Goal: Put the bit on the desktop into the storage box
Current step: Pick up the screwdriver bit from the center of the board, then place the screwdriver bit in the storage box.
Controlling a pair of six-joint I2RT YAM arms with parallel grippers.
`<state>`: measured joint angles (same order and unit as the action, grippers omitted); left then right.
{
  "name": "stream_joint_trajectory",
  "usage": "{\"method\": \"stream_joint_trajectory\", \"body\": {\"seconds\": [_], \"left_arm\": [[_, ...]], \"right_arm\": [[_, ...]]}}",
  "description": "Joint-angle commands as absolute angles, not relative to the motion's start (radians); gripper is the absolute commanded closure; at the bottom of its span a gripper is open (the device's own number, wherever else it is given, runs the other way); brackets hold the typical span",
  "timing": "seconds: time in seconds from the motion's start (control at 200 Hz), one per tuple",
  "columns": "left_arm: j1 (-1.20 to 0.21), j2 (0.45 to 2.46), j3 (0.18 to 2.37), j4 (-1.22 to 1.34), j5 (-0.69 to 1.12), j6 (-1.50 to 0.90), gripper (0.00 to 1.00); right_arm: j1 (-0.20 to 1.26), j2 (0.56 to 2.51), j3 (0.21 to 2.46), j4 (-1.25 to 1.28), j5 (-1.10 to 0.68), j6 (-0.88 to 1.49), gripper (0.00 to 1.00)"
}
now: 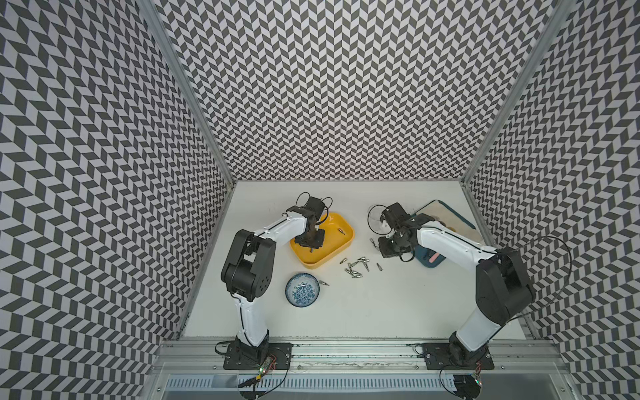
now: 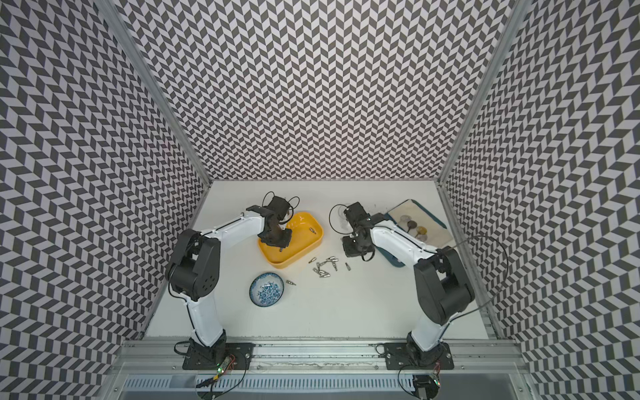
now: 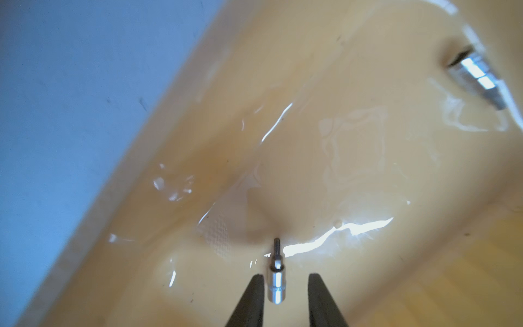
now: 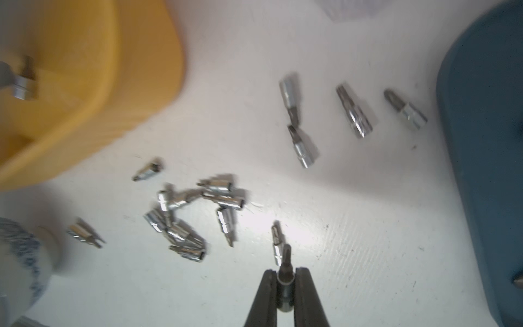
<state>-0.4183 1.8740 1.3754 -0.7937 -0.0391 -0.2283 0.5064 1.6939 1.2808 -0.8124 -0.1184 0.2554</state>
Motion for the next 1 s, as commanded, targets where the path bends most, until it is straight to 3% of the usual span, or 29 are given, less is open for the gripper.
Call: {"method": "stream_joint_trajectory", "body": {"seconds": [0.0, 0.23, 0.541, 0.997], "left_arm": [[-0.423, 1.742, 1.398, -0.814, -0.026, -0.257, 0.63], [-0.441, 1.535, 1.322, -0.855, -0.033, -0.283, 0.52], [-0.573, 1.361, 1.186, -0.896, -0.069, -0.425, 0.52], [-0.602, 1.255, 1.064, -0.899, -0.047, -0.488, 0.52]], "right_arm": [[0.526, 1.683, 1.375, -0.817, -0.163, 0.253, 1.00], [0.588, 1.830, 1.597, -0.769, -0.239, 0.218, 1.00], [0.668, 2.141, 1.923, -0.827, -0.237, 0.174, 1.00], [0.716, 2.369, 2.085, -0.842, -0.165, 0.144, 1.00]]}}
